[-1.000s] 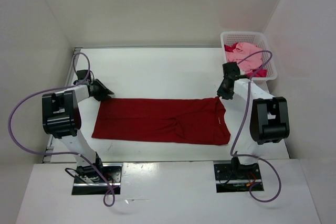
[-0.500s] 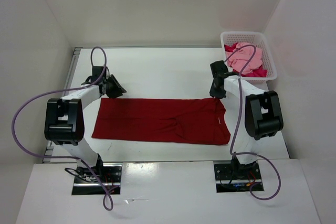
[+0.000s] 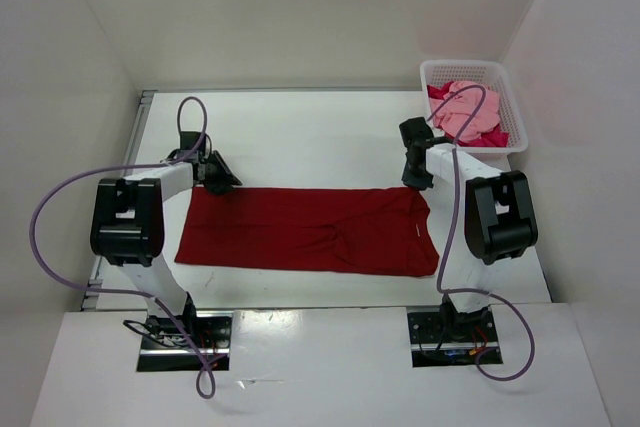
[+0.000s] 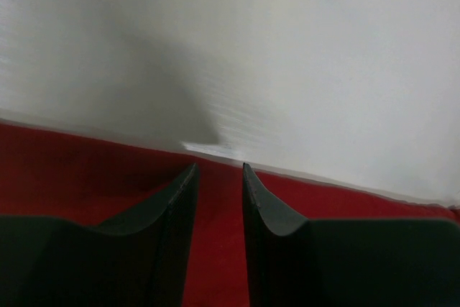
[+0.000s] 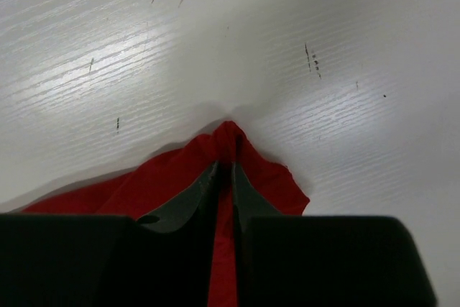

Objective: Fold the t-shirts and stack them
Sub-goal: Fold the other side of the tshirt into a rectangle

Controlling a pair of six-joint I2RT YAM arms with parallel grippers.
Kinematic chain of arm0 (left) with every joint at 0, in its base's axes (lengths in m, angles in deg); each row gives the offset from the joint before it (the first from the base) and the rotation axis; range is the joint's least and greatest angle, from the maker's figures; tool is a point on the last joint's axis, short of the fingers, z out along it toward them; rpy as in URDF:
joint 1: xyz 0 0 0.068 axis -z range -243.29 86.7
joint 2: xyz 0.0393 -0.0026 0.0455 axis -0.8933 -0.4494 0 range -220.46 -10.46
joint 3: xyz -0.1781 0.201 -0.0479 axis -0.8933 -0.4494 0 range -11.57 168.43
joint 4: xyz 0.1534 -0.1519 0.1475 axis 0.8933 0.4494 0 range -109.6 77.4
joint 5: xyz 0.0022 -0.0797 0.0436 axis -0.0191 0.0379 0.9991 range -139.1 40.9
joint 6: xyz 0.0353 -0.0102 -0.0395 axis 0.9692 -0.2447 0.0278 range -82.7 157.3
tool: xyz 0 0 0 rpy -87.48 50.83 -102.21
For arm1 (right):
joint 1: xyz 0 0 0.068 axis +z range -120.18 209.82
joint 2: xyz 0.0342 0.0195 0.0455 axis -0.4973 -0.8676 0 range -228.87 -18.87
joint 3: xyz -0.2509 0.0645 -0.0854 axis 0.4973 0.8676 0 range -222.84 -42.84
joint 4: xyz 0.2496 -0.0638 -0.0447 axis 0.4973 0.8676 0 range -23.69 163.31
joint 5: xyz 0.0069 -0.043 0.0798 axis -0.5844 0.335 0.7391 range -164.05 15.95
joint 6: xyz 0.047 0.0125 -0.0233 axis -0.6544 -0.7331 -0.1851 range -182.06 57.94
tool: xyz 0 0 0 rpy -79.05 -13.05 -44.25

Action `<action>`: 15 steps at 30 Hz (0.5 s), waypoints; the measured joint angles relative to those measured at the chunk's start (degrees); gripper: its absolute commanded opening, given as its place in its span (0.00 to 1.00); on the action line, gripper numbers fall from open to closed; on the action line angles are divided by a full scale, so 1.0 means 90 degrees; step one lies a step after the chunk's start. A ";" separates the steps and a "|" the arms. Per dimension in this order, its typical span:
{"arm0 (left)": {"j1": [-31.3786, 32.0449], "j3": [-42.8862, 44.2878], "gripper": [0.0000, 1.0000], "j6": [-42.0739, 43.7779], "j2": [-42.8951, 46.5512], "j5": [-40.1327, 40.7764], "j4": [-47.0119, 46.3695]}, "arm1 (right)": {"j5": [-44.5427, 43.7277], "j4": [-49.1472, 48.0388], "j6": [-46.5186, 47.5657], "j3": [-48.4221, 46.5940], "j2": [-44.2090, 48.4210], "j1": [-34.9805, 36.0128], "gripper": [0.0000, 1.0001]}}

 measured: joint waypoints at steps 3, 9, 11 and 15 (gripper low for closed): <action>0.0000 -0.0010 0.38 -0.0012 -0.0083 0.0007 -0.0005 | 0.0005 -0.0002 0.0005 -0.0015 -0.0066 0.0000 0.10; -0.0160 -0.0022 0.35 -0.0036 -0.0100 0.0000 -0.0032 | -0.0036 -0.0039 -0.0036 -0.0002 -0.0180 -0.0027 0.06; -0.0306 -0.0046 0.35 -0.0061 -0.0100 -0.0005 -0.0068 | 0.0024 -0.0097 -0.0085 0.0041 -0.0180 -0.0058 0.06; -0.0588 -0.0109 0.35 -0.0202 -0.0100 -0.0061 -0.0172 | 0.0306 -0.0248 -0.0284 0.0265 -0.0182 -0.0185 0.20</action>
